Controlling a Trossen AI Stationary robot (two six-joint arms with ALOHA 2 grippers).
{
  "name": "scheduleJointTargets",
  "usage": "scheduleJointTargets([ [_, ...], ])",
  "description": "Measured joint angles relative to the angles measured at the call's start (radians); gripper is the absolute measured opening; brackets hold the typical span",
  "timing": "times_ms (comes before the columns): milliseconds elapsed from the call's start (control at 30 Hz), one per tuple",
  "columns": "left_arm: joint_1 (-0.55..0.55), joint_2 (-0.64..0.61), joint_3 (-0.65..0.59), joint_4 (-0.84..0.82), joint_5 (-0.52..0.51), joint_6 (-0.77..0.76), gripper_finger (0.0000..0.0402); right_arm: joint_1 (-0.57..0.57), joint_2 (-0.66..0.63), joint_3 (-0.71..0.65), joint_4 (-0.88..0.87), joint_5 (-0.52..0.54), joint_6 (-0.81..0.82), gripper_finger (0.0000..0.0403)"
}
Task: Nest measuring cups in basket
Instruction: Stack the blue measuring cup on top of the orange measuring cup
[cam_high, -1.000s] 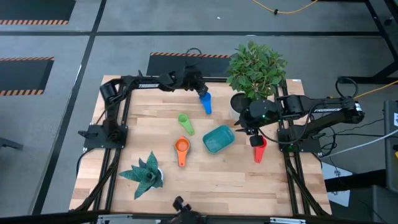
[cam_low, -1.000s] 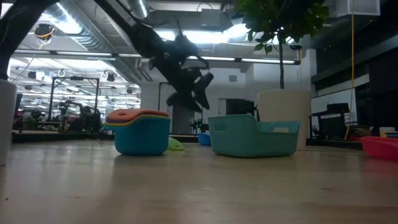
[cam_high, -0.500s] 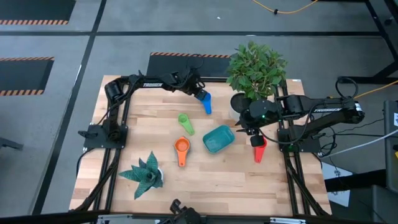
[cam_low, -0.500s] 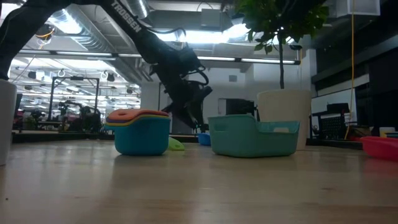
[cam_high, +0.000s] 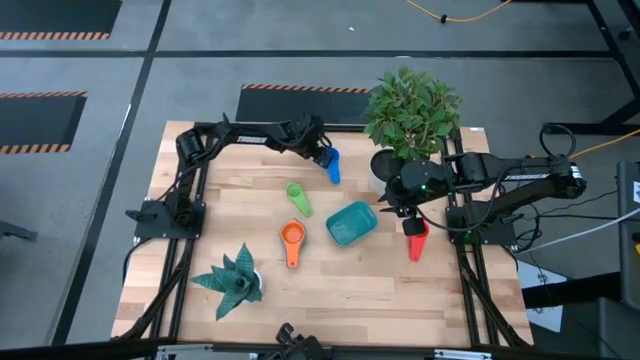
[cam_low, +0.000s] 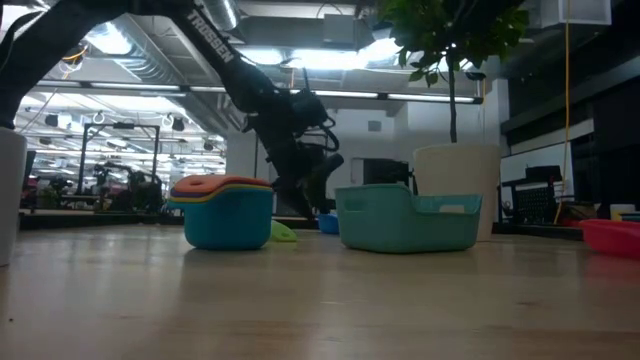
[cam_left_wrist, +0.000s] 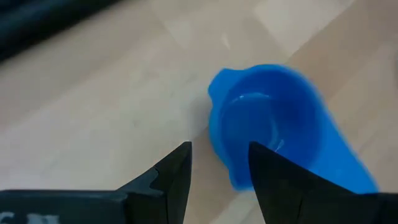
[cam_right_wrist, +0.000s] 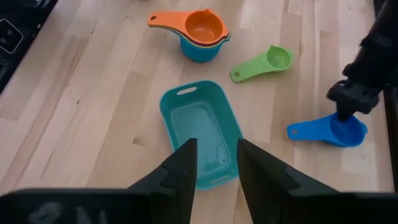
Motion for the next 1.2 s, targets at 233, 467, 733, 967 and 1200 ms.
scheduleJointTargets([
  [233, 0.006, 0.020, 0.000, 0.006, 0.016, 0.000, 0.0151, 0.000, 0.000, 0.000, 0.000, -0.002, 0.000, 0.0118],
  [467, 0.005, 0.020, 0.000, 0.002, 0.024, 0.003, 0.0148, 0.000, 0.000, 0.000, 0.000, -0.002, 0.001, 0.0118],
  [733, 0.005, 0.020, 0.000, -0.001, 0.023, 0.003, 0.0111, 0.000, 0.000, 0.000, -0.018, -0.001, 0.005, 0.0118],
  [967, 0.006, 0.020, 0.000, -0.007, 0.013, 0.017, 0.0047, 0.000, -0.017, -0.001, -0.084, 0.001, 0.083, 0.0118],
  [1200, 0.013, 0.011, 0.000, -0.011, 0.013, 0.060, 0.0011, 0.000, -0.080, -0.035, -0.085, 0.003, 0.108, 0.0118],
])
